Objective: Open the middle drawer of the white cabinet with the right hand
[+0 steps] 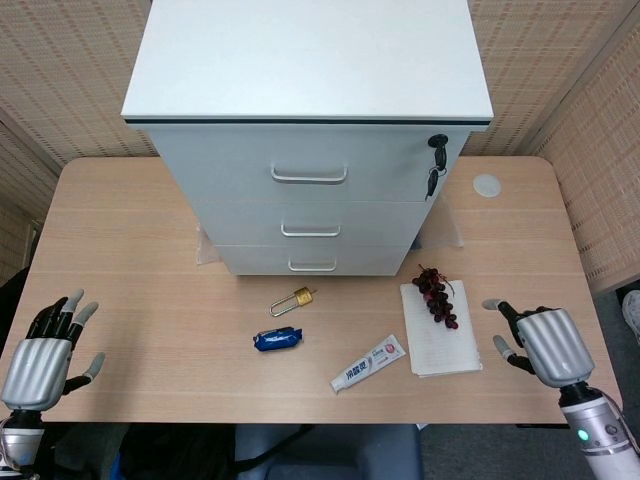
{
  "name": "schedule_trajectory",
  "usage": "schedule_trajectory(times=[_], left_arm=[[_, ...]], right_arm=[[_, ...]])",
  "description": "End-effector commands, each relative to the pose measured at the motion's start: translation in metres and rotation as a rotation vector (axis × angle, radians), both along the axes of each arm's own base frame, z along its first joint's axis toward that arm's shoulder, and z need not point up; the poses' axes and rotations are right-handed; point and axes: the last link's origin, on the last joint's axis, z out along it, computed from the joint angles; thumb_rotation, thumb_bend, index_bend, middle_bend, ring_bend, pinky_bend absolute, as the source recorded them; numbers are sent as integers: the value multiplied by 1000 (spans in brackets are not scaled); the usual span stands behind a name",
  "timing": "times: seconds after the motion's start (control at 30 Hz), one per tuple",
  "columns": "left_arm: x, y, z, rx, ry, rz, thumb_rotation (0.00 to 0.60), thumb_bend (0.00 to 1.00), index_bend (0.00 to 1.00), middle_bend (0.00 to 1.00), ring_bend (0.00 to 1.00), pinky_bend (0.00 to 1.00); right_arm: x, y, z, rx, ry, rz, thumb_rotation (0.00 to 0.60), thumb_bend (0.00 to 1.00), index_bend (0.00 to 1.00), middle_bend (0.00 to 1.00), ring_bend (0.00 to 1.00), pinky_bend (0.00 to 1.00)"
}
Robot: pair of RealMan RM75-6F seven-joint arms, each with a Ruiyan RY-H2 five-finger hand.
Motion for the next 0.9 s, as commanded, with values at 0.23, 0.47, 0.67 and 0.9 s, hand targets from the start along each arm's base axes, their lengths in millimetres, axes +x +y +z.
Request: schedule_trajectory(times=[0.23, 0.47, 0.67, 0.9], left_arm=[[1, 0, 2, 0, 3, -2, 600, 312, 136, 43, 69, 127], [0, 0, 3, 4, 1, -2, 600, 312, 135, 43, 69, 127], [-2, 0, 4, 3, 2, 1, 600, 313, 135, 43, 69, 127], [-2, 0, 5, 1, 4, -6, 600, 312, 135, 43, 69, 127]], right_arm=[[72, -53, -13, 82, 46, 155, 600, 321, 186, 844, 895, 830], [126, -80, -16, 78, 47, 263, 600, 332, 178, 870, 925, 834], [156, -96, -20, 92, 55, 292, 600, 334, 178, 872, 927, 834], [181, -110, -24, 114, 68, 307, 600, 335, 178, 875, 927, 833]])
